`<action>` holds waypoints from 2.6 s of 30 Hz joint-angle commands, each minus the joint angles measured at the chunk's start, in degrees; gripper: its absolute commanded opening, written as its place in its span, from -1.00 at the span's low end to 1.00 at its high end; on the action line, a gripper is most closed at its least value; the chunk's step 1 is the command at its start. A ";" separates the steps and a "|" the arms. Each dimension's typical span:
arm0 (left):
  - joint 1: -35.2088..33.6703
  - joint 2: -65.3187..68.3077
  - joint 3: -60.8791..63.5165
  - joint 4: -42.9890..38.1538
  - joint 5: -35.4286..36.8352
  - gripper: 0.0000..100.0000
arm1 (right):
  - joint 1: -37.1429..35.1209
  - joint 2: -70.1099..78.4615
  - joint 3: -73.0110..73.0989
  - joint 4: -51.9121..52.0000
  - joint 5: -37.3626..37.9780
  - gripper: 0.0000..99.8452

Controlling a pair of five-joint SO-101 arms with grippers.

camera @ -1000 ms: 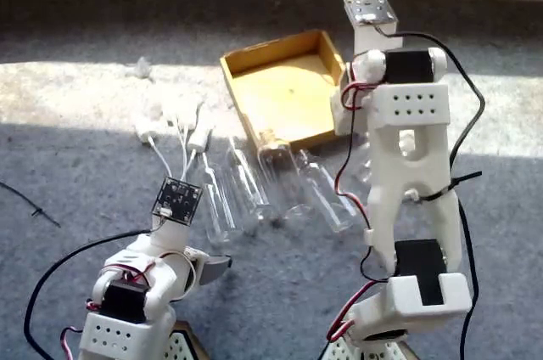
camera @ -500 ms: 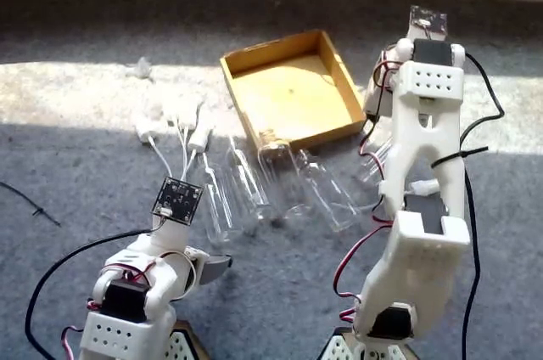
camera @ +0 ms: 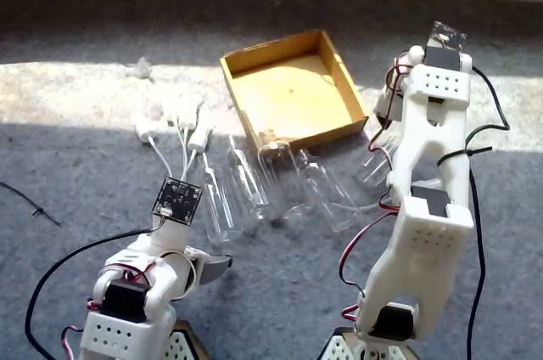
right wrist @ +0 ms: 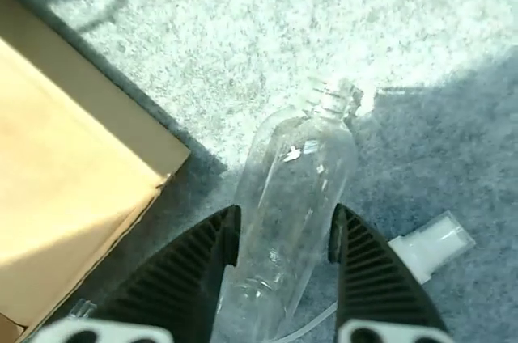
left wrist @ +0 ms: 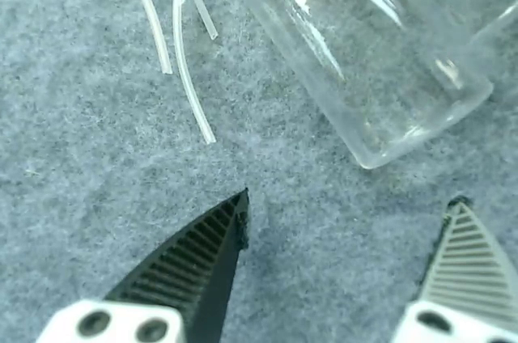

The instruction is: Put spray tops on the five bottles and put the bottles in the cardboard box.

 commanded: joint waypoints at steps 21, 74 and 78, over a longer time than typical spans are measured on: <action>0.75 -0.48 1.10 0.18 0.53 -0.32 | 1.63 8.31 -2.51 -4.44 -2.11 -0.65; 0.75 -0.48 1.10 0.18 0.53 -0.32 | 8.57 -1.36 -39.96 14.90 34.29 -0.81; 0.75 -0.48 1.10 0.18 0.53 -0.32 | 18.07 -1.27 -31.60 14.81 51.69 -0.81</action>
